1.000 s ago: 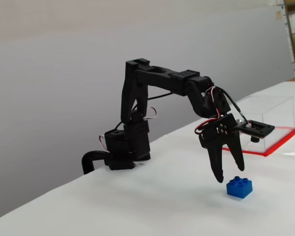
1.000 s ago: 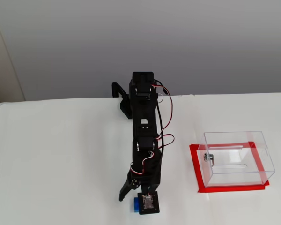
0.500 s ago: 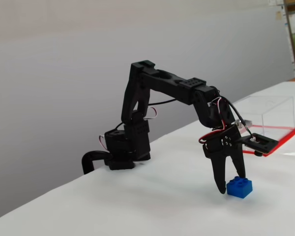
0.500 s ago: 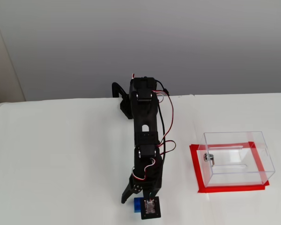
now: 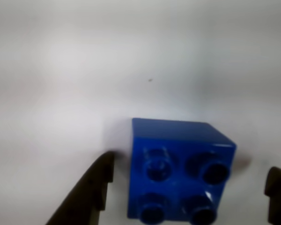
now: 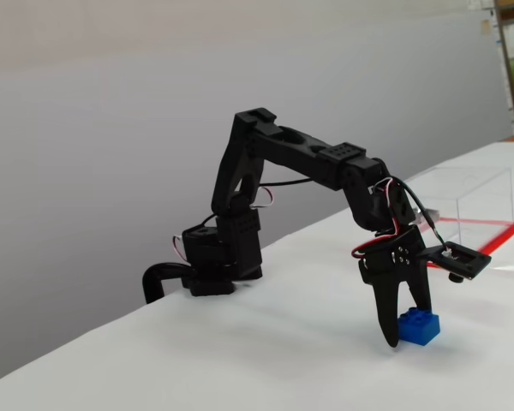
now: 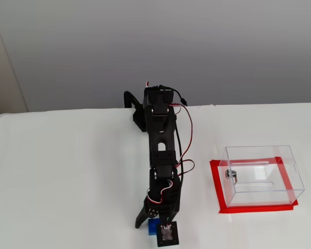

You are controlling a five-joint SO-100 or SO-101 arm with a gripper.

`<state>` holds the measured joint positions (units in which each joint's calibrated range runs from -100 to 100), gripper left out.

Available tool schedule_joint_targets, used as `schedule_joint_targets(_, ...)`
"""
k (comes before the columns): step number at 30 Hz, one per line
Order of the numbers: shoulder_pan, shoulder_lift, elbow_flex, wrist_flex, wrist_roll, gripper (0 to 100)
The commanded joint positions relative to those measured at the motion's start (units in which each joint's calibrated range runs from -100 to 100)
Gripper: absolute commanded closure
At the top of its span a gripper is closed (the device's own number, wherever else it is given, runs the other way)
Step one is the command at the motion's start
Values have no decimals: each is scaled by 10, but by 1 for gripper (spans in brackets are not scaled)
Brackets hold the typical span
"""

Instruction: Pick the blue lego brick and place it into the transparent box

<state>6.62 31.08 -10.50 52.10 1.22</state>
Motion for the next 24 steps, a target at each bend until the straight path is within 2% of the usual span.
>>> schedule_joint_targets(1,-1,-5,-32,-1,-2,66)
schedule_joint_targets(7,-2,-4,-33,-4,-2,83)
schedule_joint_targets(10,-2,-4,-33,-4,-2,87)
schedule_joint_targets(14,-2,-4,-33,-3,-2,90)
schedule_joint_targets(24,-2,-16,-34,-1,-2,89)
